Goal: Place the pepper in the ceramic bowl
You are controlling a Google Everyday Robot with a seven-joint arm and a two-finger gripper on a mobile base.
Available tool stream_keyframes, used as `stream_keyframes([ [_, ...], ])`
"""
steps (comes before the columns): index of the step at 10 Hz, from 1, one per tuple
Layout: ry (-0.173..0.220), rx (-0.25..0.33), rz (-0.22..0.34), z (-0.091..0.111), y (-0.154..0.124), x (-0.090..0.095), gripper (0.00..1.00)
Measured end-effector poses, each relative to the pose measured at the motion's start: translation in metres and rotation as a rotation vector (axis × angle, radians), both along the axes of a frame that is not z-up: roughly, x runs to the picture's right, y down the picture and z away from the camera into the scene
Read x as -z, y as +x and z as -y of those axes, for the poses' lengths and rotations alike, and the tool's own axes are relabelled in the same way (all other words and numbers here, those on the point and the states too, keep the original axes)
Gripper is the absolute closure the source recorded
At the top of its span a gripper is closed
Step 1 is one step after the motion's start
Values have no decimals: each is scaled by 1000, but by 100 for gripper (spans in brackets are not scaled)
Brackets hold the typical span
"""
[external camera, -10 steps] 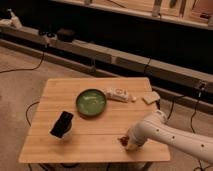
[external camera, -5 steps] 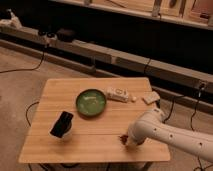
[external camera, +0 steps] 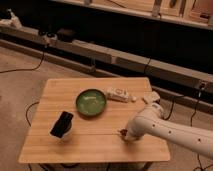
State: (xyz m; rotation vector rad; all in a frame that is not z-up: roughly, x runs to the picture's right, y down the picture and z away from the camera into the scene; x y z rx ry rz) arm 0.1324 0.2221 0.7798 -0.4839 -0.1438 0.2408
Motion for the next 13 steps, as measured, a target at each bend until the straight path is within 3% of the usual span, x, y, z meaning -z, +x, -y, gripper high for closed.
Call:
stream_keyframes([
  [2, 77, 27, 30, 46, -19, 0, 100],
  [4, 158, 53, 131, 100, -63, -4, 100],
  [5, 168, 50, 161, 108, -74, -8, 100],
  [8, 230, 18, 346, 152, -128, -31, 100],
  [10, 246, -14, 421, 165, -148, -51, 98],
  [11, 234, -8, 445, 161, -157, -67, 89],
  [12, 218, 17, 455, 155, -161, -77, 81],
  [13, 196, 77, 466, 142, -170, -90, 69],
])
